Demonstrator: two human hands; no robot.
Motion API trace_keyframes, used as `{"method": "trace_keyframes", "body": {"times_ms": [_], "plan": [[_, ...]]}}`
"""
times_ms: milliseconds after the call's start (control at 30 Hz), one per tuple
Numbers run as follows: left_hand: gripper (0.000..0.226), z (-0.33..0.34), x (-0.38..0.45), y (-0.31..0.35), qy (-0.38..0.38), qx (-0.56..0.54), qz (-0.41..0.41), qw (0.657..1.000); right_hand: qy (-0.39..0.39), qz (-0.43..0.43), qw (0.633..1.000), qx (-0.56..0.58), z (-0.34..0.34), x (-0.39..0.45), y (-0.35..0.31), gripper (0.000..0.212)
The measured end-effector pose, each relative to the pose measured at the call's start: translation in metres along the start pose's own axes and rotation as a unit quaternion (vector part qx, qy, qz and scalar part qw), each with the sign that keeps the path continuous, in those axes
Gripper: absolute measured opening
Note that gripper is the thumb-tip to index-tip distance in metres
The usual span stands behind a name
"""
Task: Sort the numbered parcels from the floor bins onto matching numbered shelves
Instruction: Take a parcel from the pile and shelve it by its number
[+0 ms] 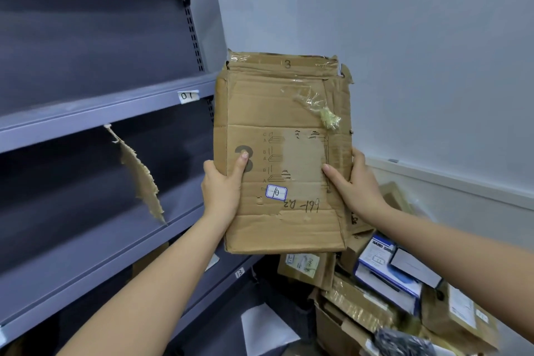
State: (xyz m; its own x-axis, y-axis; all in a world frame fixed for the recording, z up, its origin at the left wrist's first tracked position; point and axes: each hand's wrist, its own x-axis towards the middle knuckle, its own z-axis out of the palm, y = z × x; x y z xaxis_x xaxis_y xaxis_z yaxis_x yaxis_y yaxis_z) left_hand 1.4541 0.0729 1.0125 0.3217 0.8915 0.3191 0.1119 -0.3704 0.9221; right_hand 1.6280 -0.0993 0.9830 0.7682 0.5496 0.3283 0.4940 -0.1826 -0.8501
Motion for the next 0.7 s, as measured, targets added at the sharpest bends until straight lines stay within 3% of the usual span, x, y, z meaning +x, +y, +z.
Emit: {"method": "trace_keyframes", "body": {"times_ms": [467,700], "plan": [[0.056,-0.017,-0.029,0.017,-0.024,0.011,-0.016,1.0,-0.012,0.021,1.0,-0.005,-0.025,-0.041,-0.01,0.086],[0.058,-0.02,-0.043,0.026,-0.008,0.047,-0.023,0.999,-0.039,0.004,0.999,0.036,-0.034,-0.044,-0.001,0.076]]}}
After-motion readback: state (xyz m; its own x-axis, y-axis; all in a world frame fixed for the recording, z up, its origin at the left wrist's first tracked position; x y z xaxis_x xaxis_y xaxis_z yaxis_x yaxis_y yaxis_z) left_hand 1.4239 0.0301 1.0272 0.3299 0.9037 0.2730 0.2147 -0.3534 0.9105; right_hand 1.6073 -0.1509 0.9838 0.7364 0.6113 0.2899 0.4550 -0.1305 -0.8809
